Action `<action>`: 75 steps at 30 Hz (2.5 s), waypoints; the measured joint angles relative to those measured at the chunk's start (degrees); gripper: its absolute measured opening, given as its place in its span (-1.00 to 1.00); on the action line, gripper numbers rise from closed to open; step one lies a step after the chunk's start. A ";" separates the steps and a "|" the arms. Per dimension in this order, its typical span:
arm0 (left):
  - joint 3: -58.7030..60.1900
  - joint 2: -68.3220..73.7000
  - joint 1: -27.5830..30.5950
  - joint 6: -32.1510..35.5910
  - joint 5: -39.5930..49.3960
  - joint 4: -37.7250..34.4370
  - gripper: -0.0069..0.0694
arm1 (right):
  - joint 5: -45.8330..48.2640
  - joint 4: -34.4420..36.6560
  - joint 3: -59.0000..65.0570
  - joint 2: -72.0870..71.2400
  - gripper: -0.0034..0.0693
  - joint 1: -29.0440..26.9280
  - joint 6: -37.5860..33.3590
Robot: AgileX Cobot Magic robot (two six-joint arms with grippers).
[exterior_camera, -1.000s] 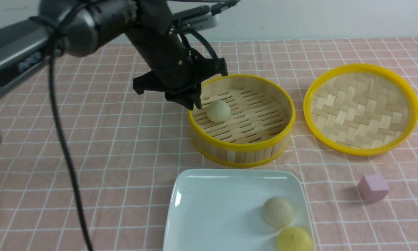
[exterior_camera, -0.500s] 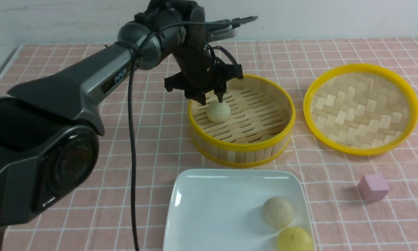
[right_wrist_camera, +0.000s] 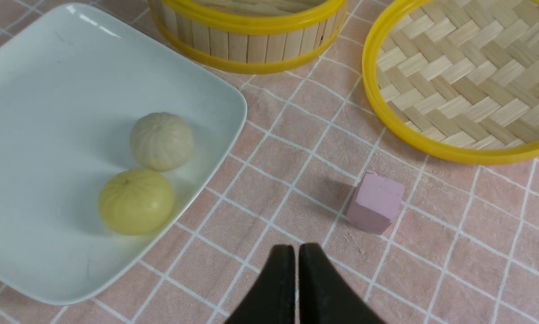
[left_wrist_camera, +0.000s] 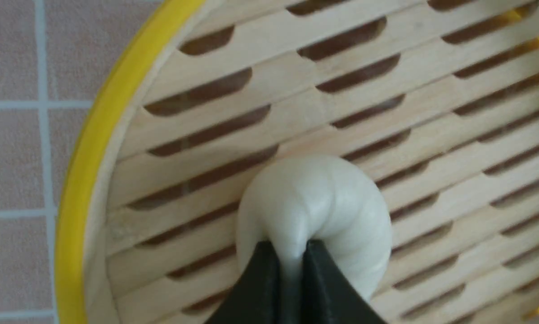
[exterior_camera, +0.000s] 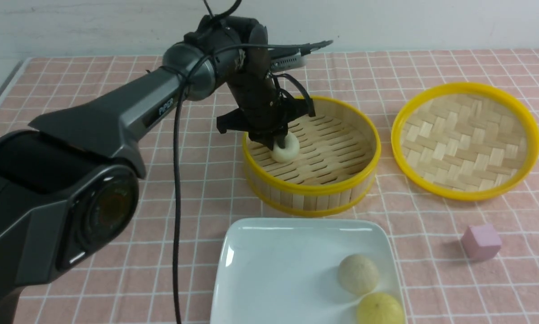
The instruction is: Put the steamed buns into the plate on the pink tablecloth.
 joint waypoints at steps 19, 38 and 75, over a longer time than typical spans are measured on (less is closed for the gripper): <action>11.59 -38.38 -6.24 6.93 11.16 3.53 -0.74 | 1.52 0.89 0.46 0.00 -0.76 0.00 0.00; 51.48 -29.28 -6.24 12.61 -10.26 -8.86 -0.01 | 2.24 0.97 0.46 0.00 -0.71 0.00 0.00; 46.13 -38.17 -6.54 13.18 -7.02 -1.65 -0.76 | -34.59 2.34 18.14 -16.36 -0.94 0.00 4.41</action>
